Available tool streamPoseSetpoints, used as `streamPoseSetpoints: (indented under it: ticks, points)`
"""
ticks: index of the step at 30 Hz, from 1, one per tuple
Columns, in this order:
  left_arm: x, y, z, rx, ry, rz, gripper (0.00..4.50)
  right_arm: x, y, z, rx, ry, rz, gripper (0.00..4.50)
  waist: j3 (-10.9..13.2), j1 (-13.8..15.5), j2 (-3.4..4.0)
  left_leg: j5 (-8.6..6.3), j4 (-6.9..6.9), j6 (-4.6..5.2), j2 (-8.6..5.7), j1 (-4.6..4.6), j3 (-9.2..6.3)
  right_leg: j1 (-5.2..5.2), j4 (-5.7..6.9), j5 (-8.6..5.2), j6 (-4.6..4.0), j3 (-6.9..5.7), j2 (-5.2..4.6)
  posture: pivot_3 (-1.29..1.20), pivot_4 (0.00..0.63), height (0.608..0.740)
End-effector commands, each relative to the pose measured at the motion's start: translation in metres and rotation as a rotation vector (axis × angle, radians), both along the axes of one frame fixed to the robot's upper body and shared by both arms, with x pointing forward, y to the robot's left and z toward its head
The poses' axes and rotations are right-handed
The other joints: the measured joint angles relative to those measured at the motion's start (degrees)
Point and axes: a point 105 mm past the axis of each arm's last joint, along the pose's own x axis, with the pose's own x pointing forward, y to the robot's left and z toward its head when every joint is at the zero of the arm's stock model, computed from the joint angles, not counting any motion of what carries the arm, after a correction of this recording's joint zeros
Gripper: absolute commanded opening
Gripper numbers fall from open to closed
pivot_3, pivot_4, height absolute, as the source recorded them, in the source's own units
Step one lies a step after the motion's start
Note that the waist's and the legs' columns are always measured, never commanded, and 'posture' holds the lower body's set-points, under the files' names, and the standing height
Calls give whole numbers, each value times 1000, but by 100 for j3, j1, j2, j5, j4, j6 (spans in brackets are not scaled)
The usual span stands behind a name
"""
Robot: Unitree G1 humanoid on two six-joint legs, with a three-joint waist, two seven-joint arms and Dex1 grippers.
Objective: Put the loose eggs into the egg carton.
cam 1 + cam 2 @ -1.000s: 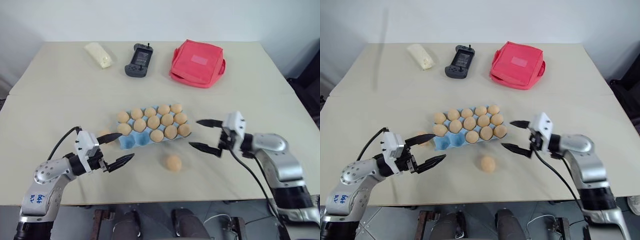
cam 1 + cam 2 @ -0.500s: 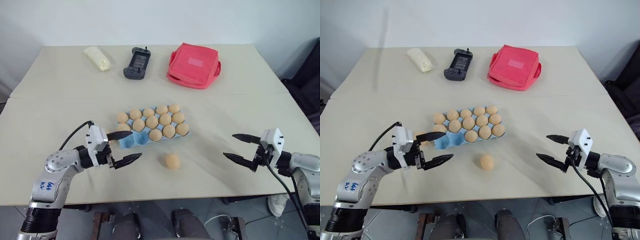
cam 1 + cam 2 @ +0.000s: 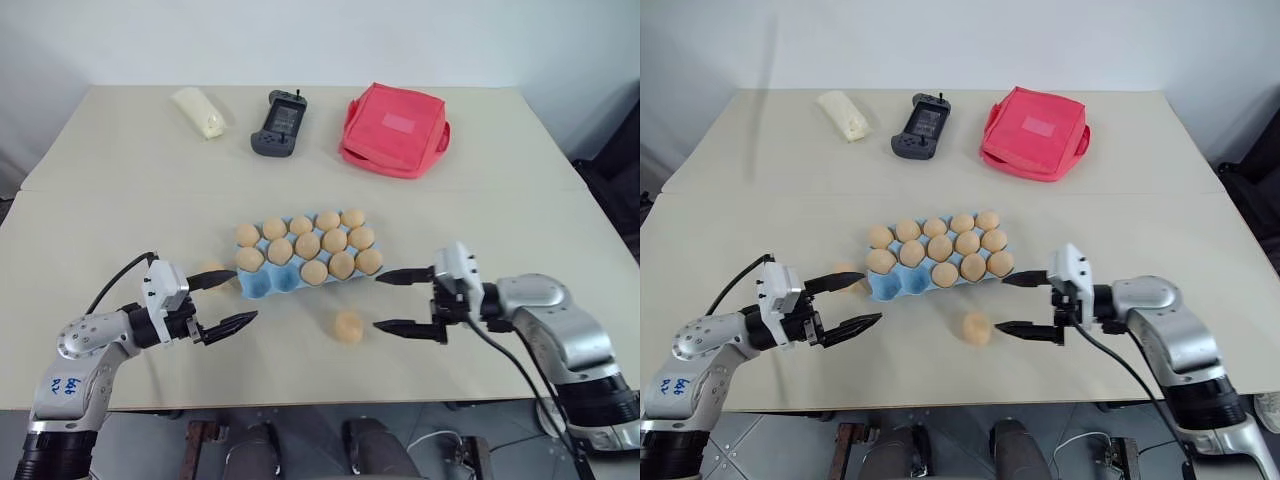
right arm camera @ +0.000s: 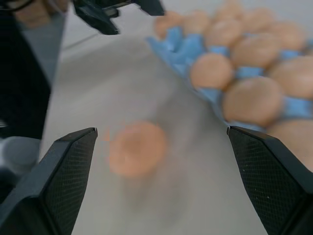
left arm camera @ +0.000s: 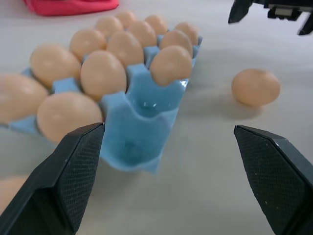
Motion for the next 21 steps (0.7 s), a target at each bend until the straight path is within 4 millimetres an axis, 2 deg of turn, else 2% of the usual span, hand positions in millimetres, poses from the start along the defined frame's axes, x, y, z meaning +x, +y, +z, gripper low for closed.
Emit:
streamPoseSetpoints:
  ticks: [1, 7, 12, 15, 19, 21]
  points:
    - [-5, 10, 7, 13, -37, 36, 4500, -3, 23, -10, -26, -16, 69, 4458, 0, -14, -2, 0, -4, -1, 0, -2, 1, 0, -6, 0, 0, -1, 1, 0, 150, 740]
    - [-12, 11, 6, 7, -31, 52, 4500, 5, 34, -39, -104, -20, 93, 4458, 0, -16, -3, -2, -11, 2, -5, -2, 20, -6, -16, 0, 1, 1, 11, 0, 150, 740]
    - [-15, 10, 6, 4, -32, 58, 4500, 15, 39, -45, -104, -60, 84, 4458, 1, -20, -5, -1, -10, 4, -7, 1, 26, -4, -15, 0, 1, 4, 11, 0, 150, 740]
    - [-15, 10, 7, 4, -32, 60, 4500, 18, 42, -39, -66, -78, 76, 3855, 1, -40, -5, 0, -10, 3, -4, 8, 32, -3, -11, 0, 1, 9, 12, 0, 150, 740]
    - [-15, 10, 8, 5, -35, 67, 4500, 15, 44, -32, -35, -77, 99, 2507, 1, -29, -5, 0, -16, 1, -3, 8, 30, -5, -11, 0, 1, 6, 11, 0, 150, 740]
    - [-16, 11, 7, 5, -35, 70, 4500, 11, 45, -25, -21, -88, 133, 2356, 1, -31, -5, -1, -17, 1, -4, 7, 31, -5, -13, 0, 1, 7, 11, 0, 150, 740]
